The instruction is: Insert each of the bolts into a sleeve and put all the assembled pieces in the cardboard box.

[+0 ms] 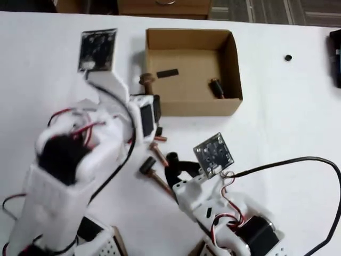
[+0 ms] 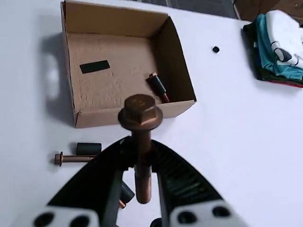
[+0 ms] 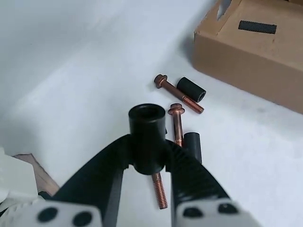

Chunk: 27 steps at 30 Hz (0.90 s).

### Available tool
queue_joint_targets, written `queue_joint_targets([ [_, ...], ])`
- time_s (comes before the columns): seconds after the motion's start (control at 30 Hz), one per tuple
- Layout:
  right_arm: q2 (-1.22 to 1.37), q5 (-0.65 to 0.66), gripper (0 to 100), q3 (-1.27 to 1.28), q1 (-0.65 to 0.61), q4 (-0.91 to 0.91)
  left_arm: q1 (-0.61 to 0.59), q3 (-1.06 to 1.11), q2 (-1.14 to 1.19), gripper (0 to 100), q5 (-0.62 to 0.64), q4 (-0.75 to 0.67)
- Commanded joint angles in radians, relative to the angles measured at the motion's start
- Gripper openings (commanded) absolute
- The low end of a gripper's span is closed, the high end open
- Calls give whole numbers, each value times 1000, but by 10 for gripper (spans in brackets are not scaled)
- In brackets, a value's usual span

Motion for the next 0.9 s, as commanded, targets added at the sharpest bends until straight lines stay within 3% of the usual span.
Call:
queue_joint_targets([
  [0.0,13,-8,20,-3,-5,-19,20,139,-147,21,8,-115],
  [0.2,13,-8,20,3,-5,-19,60,369,-290,21,12,-238],
  [0.57,8,-9,20,8,-5,-24,77,381,-287,21,133,-184],
  [0.87,5,-9,20,23,-5,-99,86,450,-288,21,144,-187],
])
